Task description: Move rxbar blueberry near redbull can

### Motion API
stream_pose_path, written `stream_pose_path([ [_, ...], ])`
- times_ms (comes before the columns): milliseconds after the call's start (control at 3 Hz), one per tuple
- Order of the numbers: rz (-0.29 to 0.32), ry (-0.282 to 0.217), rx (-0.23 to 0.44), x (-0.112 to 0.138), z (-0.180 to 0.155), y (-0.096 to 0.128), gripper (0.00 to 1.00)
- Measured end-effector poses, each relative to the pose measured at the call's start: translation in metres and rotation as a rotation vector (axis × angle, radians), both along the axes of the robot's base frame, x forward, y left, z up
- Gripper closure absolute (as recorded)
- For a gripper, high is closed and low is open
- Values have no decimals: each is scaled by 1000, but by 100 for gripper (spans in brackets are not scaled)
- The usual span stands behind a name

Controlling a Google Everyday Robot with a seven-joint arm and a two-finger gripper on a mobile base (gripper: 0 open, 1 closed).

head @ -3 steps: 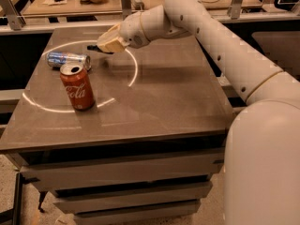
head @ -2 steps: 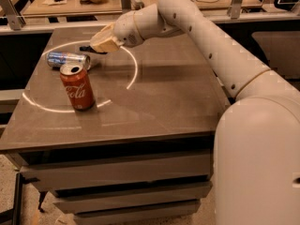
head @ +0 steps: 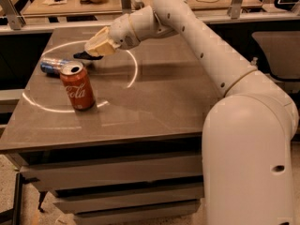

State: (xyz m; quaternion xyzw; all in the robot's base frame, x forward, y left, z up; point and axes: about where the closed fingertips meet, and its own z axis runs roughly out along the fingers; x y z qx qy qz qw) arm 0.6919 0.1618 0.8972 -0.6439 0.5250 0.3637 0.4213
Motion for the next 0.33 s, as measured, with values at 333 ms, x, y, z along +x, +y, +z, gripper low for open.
stream_pose_path([
  [333, 6, 3, 0, -1, -1, 3, 65],
])
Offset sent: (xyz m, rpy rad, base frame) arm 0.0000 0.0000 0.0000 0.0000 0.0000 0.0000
